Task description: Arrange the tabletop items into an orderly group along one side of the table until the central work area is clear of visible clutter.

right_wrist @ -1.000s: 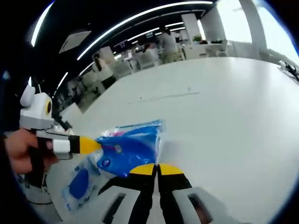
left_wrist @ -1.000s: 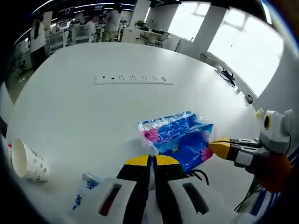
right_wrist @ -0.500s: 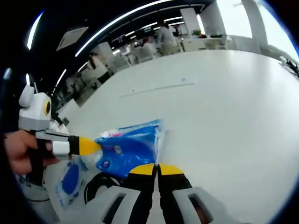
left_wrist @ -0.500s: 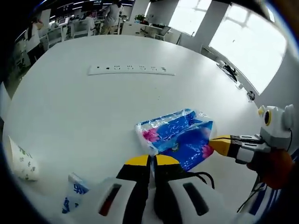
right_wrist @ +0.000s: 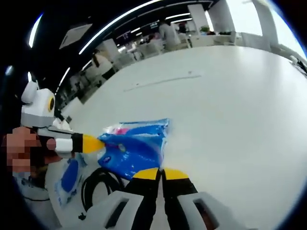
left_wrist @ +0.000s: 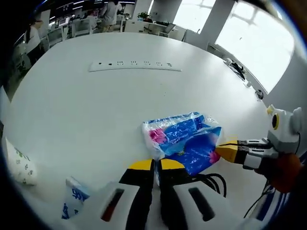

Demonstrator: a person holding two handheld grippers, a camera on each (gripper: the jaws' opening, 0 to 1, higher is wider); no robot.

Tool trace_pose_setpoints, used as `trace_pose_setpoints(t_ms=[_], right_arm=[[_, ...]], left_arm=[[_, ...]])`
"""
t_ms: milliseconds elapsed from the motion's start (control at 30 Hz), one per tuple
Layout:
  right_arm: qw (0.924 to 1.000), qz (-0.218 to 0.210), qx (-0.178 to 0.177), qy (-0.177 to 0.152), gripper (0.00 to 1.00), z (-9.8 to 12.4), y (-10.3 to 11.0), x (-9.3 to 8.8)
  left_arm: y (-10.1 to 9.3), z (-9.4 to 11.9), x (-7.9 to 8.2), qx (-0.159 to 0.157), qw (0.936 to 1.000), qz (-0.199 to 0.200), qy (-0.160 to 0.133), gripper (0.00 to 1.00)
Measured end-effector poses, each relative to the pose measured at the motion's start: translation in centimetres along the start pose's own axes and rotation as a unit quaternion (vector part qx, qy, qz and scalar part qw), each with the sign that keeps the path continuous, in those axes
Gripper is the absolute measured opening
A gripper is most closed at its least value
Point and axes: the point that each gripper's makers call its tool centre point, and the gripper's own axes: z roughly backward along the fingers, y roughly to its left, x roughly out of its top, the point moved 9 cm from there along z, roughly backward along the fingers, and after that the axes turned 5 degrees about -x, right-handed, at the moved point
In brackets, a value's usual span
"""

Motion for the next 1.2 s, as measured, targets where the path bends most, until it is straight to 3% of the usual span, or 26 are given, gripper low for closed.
trace_pose_setpoints(t_ms=[267,633,933,1200], right_arm=[[1.0000,0.007,-0.006,-0.001,0.01,0.1,-0.1,0.4],[0.9998,0.006,-0.017,0.003,0.10,0.8,0.3,0.5],[0.9996,0.014,-0.025,-0.007,0.10,1.7,1.1,1.5],[0.9992,0.027,-0.024,-0.015,0.10,2.7,2.4,2.2]], left_arm=[[0.2,0.5,-0.2,-0.014,0.9992,0.038,-0.006,0.09],[0.9,1.7,-0.2,-0.019,0.9987,0.045,-0.016,0.12],[1.4,3.7,0.3,-0.023,0.9982,0.046,-0.030,0.13],[2.3,6.4,-0.8,-0.018,0.9971,0.059,-0.045,0.13]])
